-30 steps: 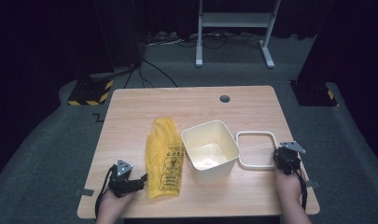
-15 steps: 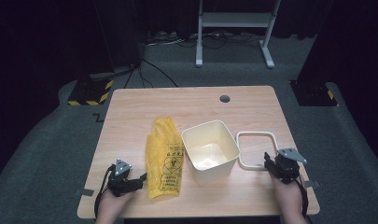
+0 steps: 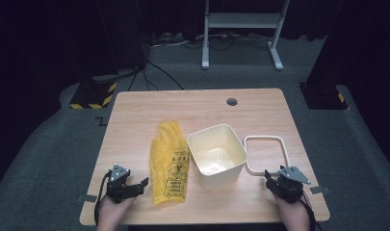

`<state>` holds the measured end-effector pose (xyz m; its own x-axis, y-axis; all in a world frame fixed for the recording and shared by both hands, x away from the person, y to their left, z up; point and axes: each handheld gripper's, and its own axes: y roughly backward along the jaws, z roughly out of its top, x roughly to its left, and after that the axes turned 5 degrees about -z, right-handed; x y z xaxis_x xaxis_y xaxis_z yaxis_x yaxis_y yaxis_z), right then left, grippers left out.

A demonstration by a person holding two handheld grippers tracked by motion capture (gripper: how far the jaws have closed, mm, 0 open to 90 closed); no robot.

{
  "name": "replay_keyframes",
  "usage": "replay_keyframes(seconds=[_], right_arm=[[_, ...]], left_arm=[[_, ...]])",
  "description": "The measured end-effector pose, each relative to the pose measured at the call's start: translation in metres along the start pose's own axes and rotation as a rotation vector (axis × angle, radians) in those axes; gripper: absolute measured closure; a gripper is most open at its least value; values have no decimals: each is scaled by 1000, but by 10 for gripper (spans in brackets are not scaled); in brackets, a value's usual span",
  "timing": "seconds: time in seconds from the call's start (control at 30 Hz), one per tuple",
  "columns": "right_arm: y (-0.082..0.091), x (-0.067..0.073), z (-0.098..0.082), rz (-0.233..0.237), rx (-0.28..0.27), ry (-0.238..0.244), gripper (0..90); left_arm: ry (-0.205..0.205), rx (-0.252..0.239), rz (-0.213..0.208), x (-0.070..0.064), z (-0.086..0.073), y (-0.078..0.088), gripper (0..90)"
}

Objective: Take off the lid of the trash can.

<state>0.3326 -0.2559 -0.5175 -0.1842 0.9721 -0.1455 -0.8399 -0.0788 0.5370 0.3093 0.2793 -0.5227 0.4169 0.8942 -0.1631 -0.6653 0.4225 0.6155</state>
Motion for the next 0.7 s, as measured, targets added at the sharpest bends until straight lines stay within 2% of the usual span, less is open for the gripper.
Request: replay_keyframes(seconds=[0.07, 0.17, 0.27, 0.3, 0.4, 0.43, 0.5, 0.6, 0.67, 0.7], right_arm=[[0, 1, 0, 4, 2, -16, 381], [3, 7, 4, 43, -7, -25, 358], [5, 12, 7, 89, 28, -37, 331], [6, 15, 5, 91, 32, -30, 328], [11, 20, -6, 70, 33, 1, 332], [12, 20, -7, 71, 32, 3, 332], [14, 21, -6, 69, 18, 19, 332], [12, 21, -7, 70, 12, 20, 336], [10, 20, -7, 69, 33, 17, 334], [10, 19, -7, 70, 25, 18, 336]], left_arm=[[3, -18, -7, -1, 0, 1, 150], [-12, -34, -10, -4, 1, 1, 150], [-11, -30, -32, -6, 2, 2, 150], [2, -23, -45, -6, 3, 2, 150], [-2, -10, -65, -9, 10, 4, 151], [-4, -16, -65, -10, 14, 6, 152], [-2, -40, -94, -9, 20, 9, 181], [-26, -25, -43, -11, 28, 5, 197], [-29, -20, -29, -12, 33, 0, 221], [-31, -13, -31, -12, 36, -5, 222]])
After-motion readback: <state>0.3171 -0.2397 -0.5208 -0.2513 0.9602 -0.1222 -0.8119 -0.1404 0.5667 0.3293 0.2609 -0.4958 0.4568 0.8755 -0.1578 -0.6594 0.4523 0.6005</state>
